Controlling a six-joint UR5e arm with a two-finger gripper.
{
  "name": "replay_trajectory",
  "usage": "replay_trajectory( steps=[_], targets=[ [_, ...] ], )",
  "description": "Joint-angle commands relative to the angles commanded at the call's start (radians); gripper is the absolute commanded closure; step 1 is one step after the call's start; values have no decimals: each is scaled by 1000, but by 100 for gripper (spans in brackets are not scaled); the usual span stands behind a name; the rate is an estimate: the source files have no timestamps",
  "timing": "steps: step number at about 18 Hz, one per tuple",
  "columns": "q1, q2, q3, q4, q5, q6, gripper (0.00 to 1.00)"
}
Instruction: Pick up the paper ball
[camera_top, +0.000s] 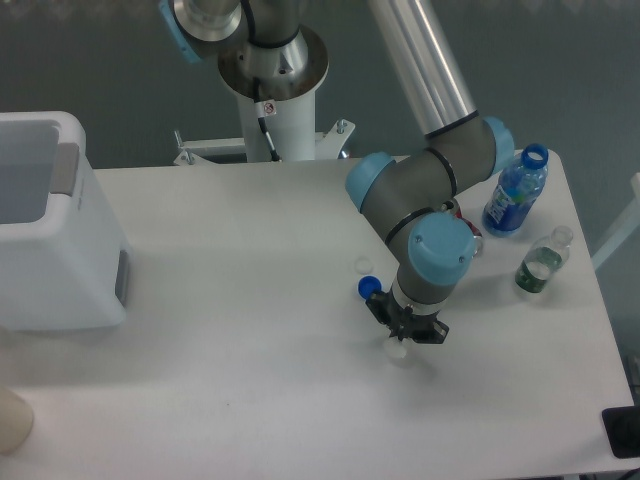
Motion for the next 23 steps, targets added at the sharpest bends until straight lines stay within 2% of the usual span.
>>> replay_trajectory(
  steps=[3, 7, 9, 16, 23],
  targets=[
    [3, 18, 38, -5, 6, 37, 100],
    [3, 38, 92, -9, 77, 81, 100],
    [5, 60, 97, -18, 87, 107, 100],
    [67, 133, 149, -233, 74, 236, 100],
    [86, 153, 149, -258, 60, 268, 100]
  ],
)
